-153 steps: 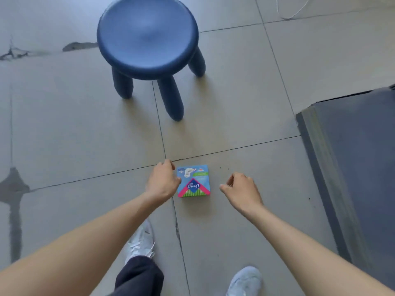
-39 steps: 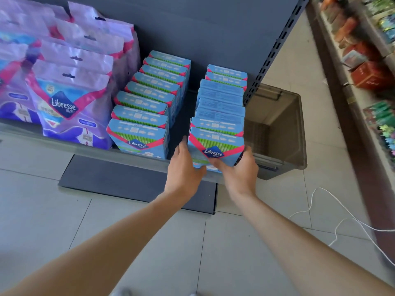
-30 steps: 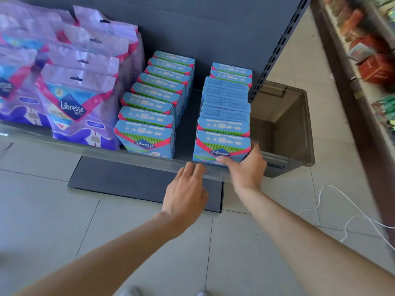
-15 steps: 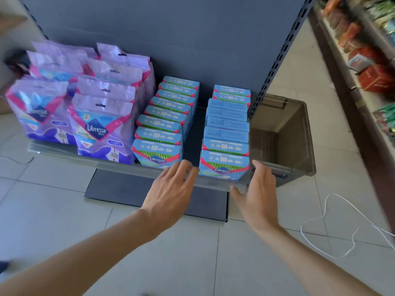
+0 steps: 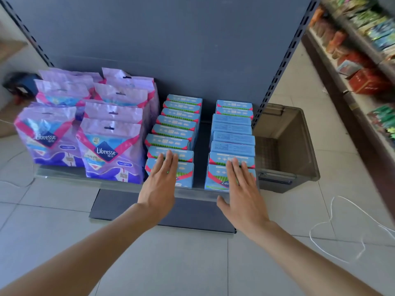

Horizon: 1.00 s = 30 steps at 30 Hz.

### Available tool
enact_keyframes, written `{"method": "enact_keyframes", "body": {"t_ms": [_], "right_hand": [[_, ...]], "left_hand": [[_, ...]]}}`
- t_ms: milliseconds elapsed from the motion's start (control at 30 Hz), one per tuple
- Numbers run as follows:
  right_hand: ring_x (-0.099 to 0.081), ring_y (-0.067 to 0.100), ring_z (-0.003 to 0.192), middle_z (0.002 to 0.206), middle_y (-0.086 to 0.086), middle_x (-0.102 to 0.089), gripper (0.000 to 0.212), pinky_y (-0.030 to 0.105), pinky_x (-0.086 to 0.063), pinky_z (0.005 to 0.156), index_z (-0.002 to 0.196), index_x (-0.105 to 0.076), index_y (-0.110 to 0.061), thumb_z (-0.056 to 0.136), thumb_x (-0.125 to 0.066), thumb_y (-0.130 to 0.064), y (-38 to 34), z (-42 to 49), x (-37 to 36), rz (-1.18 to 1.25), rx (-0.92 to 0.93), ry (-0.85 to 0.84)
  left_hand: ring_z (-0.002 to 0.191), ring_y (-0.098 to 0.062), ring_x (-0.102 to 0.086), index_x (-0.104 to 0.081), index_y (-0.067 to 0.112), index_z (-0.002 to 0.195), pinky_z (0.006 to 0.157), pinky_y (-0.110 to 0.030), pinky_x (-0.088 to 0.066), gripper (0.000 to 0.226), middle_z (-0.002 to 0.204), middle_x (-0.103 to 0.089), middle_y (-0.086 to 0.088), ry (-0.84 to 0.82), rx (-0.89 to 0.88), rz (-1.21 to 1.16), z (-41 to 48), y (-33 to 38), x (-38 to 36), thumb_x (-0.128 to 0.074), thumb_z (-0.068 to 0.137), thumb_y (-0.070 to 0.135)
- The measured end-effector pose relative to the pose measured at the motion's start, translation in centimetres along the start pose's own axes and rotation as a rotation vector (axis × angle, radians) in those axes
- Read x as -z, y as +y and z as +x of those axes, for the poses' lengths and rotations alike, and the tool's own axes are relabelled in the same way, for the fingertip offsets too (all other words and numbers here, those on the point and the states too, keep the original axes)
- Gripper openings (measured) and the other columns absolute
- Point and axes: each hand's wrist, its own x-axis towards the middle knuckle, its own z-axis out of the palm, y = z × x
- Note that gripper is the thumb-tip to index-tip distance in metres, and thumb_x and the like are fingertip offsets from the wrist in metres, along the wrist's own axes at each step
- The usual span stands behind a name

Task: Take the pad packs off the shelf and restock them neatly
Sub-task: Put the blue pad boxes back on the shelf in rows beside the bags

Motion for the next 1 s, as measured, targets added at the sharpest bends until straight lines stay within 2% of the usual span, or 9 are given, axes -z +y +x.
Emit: {"method": "enact_keyframes", "body": {"t_ms": [167,267,333,433,533,633,733,1000], "right_hand": [[0.015,0.022,0.148,0.160,0.001,0.017,0.088,0.033,0.007,0.117,0.152,0.009,-0.011,0.093,-0.050,-0.039,-1.5,0.4,-0.2,0.038,0.003,-0.001],[0.016,0.022,0.148,0.160,0.001,0.019,0.088,0.033,0.007,0.117,0.152,0.011,-0.011,0.094,-0.048,-0.041,-1.9,0.5,-0.3,0.029,-0.008,-0.008],[0.010,0.022,0.149,0.161,0.002,0.012,0.086,0.032,0.006,0.116,0.153,0.006,-0.011,0.093,-0.045,-0.045,-1.9,0.5,-0.3,0.025,-0.023,0.007],[0.004,0.021,0.149,0.162,0.004,0.002,0.086,0.033,0.000,0.118,0.154,-0.001,-0.010,0.086,-0.018,-0.061,-1.8,1.4,0.1,0.004,-0.055,0.050],[0.014,0.017,0.148,0.161,0.002,0.013,0.090,0.031,0.004,0.119,0.153,0.009,-0.014,0.081,0.001,-0.068,-1.0,4.1,1.1,-0.012,-0.117,0.048],[0.019,0.015,0.146,0.159,0.002,0.021,0.083,0.032,0.007,0.120,0.151,0.015,-0.014,0.092,-0.008,-0.067,-0.3,6.6,2.1,-0.038,-0.180,-0.047],[0.021,0.014,0.146,0.158,0.002,0.024,0.085,0.033,0.009,0.119,0.151,0.017,-0.014,0.091,-0.010,-0.068,-0.6,7.4,2.1,0.010,-0.208,-0.160],[0.022,0.013,0.146,0.158,0.000,0.025,0.088,0.032,0.008,0.121,0.151,0.017,-0.014,0.089,-0.011,-0.070,-2.0,7.9,1.8,0.047,-0.187,-0.186]], "left_hand": [[0.148,-0.018,0.013,0.009,0.014,0.152,0.114,-0.021,-0.019,0.095,0.159,0.015,0.004,-0.015,-0.076,-0.095,0.0,0.4,-0.1,-0.050,0.081,-0.008],[0.148,-0.015,0.010,0.005,0.016,0.152,0.115,-0.020,-0.018,0.093,0.160,0.011,0.007,-0.008,-0.094,-0.132,0.1,0.1,0.2,-0.048,0.081,-0.008],[0.148,-0.013,0.002,0.000,0.017,0.153,0.115,-0.021,-0.018,0.088,0.161,0.003,0.007,0.010,-0.096,-0.136,0.3,-0.3,0.9,-0.049,0.083,-0.001],[0.149,-0.016,0.002,0.000,0.011,0.153,0.119,-0.026,-0.009,0.081,0.161,0.002,-0.002,0.058,-0.101,-0.067,2.0,-1.0,2.2,-0.046,0.087,0.021],[0.149,-0.019,0.006,0.001,0.007,0.152,0.121,-0.030,-0.005,0.078,0.161,0.005,-0.008,0.090,-0.093,-0.015,4.8,-1.5,3.1,-0.032,0.088,0.035],[0.149,-0.021,0.006,0.003,0.007,0.152,0.120,-0.032,-0.002,0.071,0.160,0.008,-0.008,-0.027,-0.078,0.015,6.9,-1.6,3.3,-0.031,0.097,0.036],[0.149,-0.020,0.004,-0.001,0.006,0.152,0.120,-0.030,-0.003,0.067,0.161,0.005,-0.009,-0.089,-0.074,-0.065,7.2,-0.9,3.3,-0.031,0.097,0.030],[0.148,-0.018,0.010,0.002,0.006,0.152,0.119,-0.028,-0.003,0.070,0.160,0.011,-0.005,-0.141,-0.108,-0.201,7.7,1.1,2.6,-0.035,0.096,0.023]]}}
